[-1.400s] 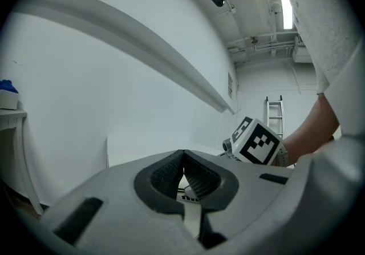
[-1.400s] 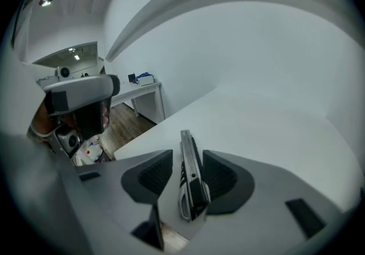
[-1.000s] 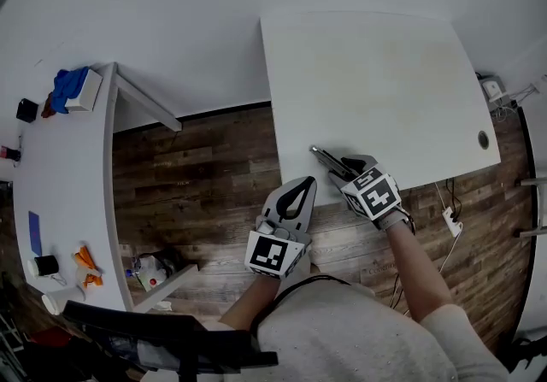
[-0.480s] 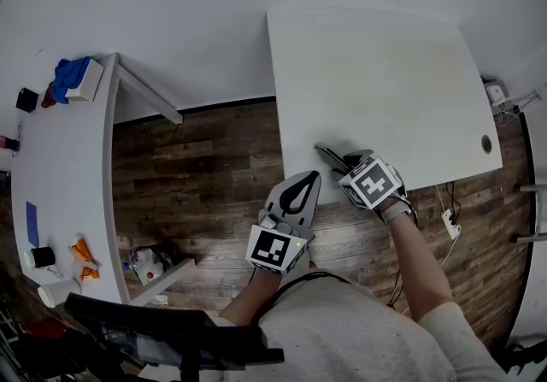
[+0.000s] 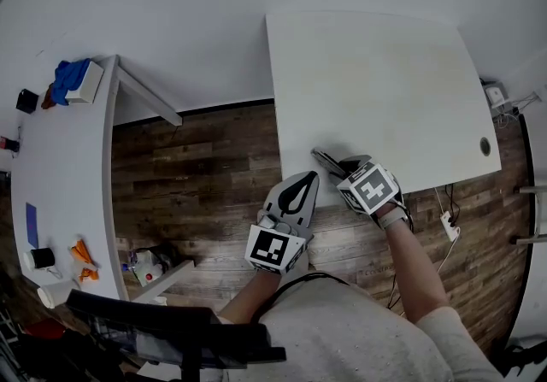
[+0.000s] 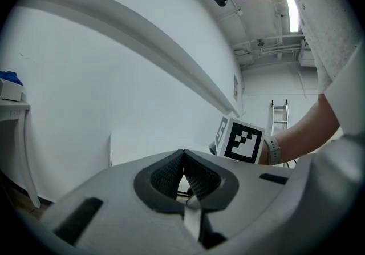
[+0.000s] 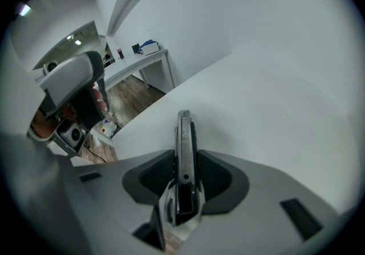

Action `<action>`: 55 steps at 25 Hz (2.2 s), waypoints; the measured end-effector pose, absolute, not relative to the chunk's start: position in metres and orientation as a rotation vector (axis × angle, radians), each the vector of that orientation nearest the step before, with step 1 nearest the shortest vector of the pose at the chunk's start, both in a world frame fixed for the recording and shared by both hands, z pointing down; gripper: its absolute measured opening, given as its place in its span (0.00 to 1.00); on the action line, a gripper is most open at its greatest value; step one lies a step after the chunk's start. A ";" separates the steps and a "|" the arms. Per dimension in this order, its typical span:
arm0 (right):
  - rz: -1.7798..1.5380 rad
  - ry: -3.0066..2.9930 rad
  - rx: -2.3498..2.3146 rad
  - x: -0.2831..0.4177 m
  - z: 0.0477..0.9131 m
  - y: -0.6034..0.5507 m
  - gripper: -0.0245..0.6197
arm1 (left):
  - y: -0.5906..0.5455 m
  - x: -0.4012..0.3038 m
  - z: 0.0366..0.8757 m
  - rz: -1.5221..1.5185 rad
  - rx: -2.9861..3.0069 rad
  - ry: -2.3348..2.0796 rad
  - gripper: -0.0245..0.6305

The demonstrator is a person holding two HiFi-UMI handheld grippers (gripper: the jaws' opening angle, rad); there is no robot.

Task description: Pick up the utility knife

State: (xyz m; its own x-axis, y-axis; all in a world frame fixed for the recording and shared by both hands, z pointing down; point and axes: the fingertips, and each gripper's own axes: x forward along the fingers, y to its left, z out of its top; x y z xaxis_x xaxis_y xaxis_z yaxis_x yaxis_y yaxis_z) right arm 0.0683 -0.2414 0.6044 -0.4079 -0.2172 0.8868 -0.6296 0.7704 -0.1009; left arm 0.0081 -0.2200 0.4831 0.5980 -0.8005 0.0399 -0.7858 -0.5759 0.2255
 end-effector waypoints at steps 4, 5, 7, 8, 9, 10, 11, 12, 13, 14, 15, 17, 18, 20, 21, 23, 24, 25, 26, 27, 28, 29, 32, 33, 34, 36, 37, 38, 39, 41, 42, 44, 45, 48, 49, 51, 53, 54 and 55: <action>0.563 -2.028 0.690 0.071 0.601 -0.239 0.25 | -0.220 0.007 0.485 -0.097 2.593 -1.320 0.05; 0.567 -2.038 0.701 0.071 0.600 -0.240 0.24 | -0.221 0.007 0.485 -0.097 2.592 -1.322 0.05; 0.575 -2.056 0.725 0.074 0.597 -0.241 0.24 | -0.222 0.007 0.484 -0.093 2.591 -1.324 0.05; 0.580 -2.064 0.737 0.075 0.596 -0.242 0.24 | -0.222 0.008 0.484 -0.091 2.590 -1.324 0.05; 0.588 -2.071 0.748 0.077 0.595 -0.242 0.24 | -0.221 0.009 0.484 -0.090 2.589 -1.321 0.05; 0.597 -2.077 0.757 0.078 0.594 -0.242 0.24 | -0.221 0.010 0.485 -0.090 2.588 -1.317 0.05; 0.609 -2.082 0.766 0.079 0.594 -0.242 0.24 | -0.221 0.011 0.486 -0.089 2.586 -1.314 0.05; 0.623 -2.087 0.774 0.080 0.594 -0.243 0.24 | -0.221 0.011 0.486 -0.089 2.583 -1.312 0.05; 0.638 -2.092 0.783 0.082 0.594 -0.243 0.24 | -0.221 0.011 0.487 -0.089 2.579 -1.312 0.05; 0.651 -2.097 0.792 0.083 0.593 -0.244 0.24 | -0.221 0.011 0.487 -0.089 2.577 -1.314 0.05; 0.662 -2.103 0.800 0.085 0.592 -0.245 0.24 | -0.221 0.011 0.487 -0.089 2.576 -1.316 0.05; 0.672 -2.110 0.808 0.087 0.589 -0.245 0.24 | -0.222 0.011 0.486 -0.085 2.575 -1.320 0.05; 0.671 -2.111 0.809 0.088 0.589 -0.245 0.24 | -0.222 0.012 0.486 -0.085 2.572 -1.322 0.05; 0.665 -2.112 0.810 0.090 0.588 -0.245 0.24 | -0.223 0.012 0.487 -0.085 2.565 -1.325 0.05; 0.665 -2.114 0.811 0.090 0.587 -0.245 0.24 | -0.223 0.012 0.487 -0.085 2.563 -1.325 0.05; 0.669 -2.121 0.817 0.090 0.585 -0.246 0.24 | -0.224 0.012 0.487 -0.086 2.560 -1.325 0.05; 0.670 -2.125 0.820 0.090 0.583 -0.246 0.24 | -0.224 0.011 0.487 -0.088 2.558 -1.326 0.05; 0.668 -2.130 0.823 0.089 0.581 -0.246 0.24 | -0.224 0.011 0.487 -0.090 2.557 -1.327 0.05; 0.667 -2.133 0.825 0.089 0.578 -0.246 0.24 | -0.225 0.011 0.486 -0.091 2.557 -1.326 0.05; 0.667 -2.137 0.827 0.089 0.576 -0.247 0.24 | -0.225 0.011 0.486 -0.091 2.557 -1.324 0.05; 0.667 -2.141 0.830 0.089 0.574 -0.248 0.24 | -0.226 0.012 0.485 -0.092 2.558 -1.322 0.05; 0.669 -2.146 0.834 0.089 0.571 -0.248 0.24 | -0.226 0.013 0.485 -0.092 2.559 -1.319 0.05; 0.671 -2.162 0.850 0.089 0.565 -0.251 0.24 | -0.227 0.014 0.484 -0.092 2.560 -1.313 0.05; 0.671 -2.165 0.855 0.089 0.564 -0.252 0.24 | -0.227 0.014 0.485 -0.091 2.558 -1.313 0.05; 0.671 -2.168 0.859 0.089 0.562 -0.252 0.24 | -0.227 0.014 0.485 -0.090 2.555 -1.314 0.05; 0.666 -2.174 0.863 0.089 0.559 -0.253 0.24 | -0.227 0.013 0.486 -0.088 2.551 -1.319 0.05; 0.662 -2.178 0.864 0.089 0.557 -0.253 0.24 | -0.228 0.012 0.486 -0.088 2.550 -1.322 0.05; 0.658 -2.182 0.865 0.089 0.555 -0.253 0.24 | -0.228 0.012 0.485 -0.088 2.550 -1.324 0.05; 0.656 -2.187 0.867 0.088 0.552 -0.253 0.24 | -0.229 0.012 0.485 -0.087 2.550 -1.325 0.05; 0.655 -2.198 0.872 0.088 0.547 -0.253 0.24 | -0.229 0.012 0.484 -0.088 2.552 -1.325 0.05; 0.656 -2.204 0.876 0.088 0.545 -0.253 0.24 | -0.230 0.012 0.484 -0.089 2.554 -1.325 0.05; 0.654 -2.213 0.885 0.088 0.539 -0.252 0.24 | -0.231 0.013 0.481 -0.095 2.557 -1.325 0.05; 0.650 -2.218 0.890 0.088 0.537 -0.253 0.24 | -0.232 0.013 0.479 -0.099 2.560 -1.324 0.05; 0.639 -2.229 0.905 0.090 0.528 -0.252 0.24 | -0.232 0.015 0.475 -0.107 2.571 -1.319 0.05; 0.637 -2.232 0.911 0.091 0.525 -0.252 0.24 | -0.232 0.016 0.473 -0.108 2.575 -1.316 0.05; 0.637 -2.240 0.920 0.091 0.519 -0.251 0.24 | -0.232 0.017 0.470 -0.108 2.583 -1.310 0.05; 0.637 -2.249 0.928 0.092 0.512 -0.249 0.24 | -0.232 0.020 0.468 -0.112 2.591 -1.300 0.05; 0.635 -2.253 0.933 0.093 0.509 -0.248 0.24 | -0.232 0.021 0.466 -0.114 2.596 -1.294 0.05; 0.633 -2.257 0.939 0.093 0.505 -0.248 0.24 | -0.232 0.022 0.464 -0.115 2.601 -1.289 0.05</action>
